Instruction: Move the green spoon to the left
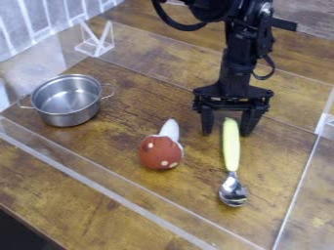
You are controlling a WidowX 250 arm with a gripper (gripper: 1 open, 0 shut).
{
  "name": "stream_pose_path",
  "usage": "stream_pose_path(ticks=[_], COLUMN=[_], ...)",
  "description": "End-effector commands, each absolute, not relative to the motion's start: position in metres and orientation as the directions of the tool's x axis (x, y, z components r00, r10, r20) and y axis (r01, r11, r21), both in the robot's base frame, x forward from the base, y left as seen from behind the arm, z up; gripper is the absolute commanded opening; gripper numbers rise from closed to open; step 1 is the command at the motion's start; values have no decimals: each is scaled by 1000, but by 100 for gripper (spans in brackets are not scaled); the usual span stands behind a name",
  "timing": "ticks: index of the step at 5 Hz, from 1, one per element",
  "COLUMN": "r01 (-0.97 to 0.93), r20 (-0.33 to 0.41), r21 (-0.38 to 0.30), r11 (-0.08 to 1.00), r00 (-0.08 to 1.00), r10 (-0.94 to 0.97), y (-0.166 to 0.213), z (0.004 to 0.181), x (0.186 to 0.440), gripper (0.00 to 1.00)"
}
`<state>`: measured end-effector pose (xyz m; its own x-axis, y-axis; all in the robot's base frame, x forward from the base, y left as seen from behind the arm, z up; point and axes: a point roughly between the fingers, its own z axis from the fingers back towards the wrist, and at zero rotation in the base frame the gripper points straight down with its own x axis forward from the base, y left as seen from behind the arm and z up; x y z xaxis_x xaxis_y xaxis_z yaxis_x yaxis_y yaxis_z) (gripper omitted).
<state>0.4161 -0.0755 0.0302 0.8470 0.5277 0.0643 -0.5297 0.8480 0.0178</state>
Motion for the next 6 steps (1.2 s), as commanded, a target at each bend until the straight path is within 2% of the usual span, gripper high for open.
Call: stream_pose_path(ticks=[1,3,4,6], r01=[-522,-442,-365,-254], r20=[89,70,61,59], r21=[-3,25,24,-15], r11=[853,897,931,967], r00=[850,895,930,965], r10=[520,440,363,254], y=[-65,-66,-72,-71], z=[46,62,71,102], x=[414,408,415,425], gripper=[0,0,0,0])
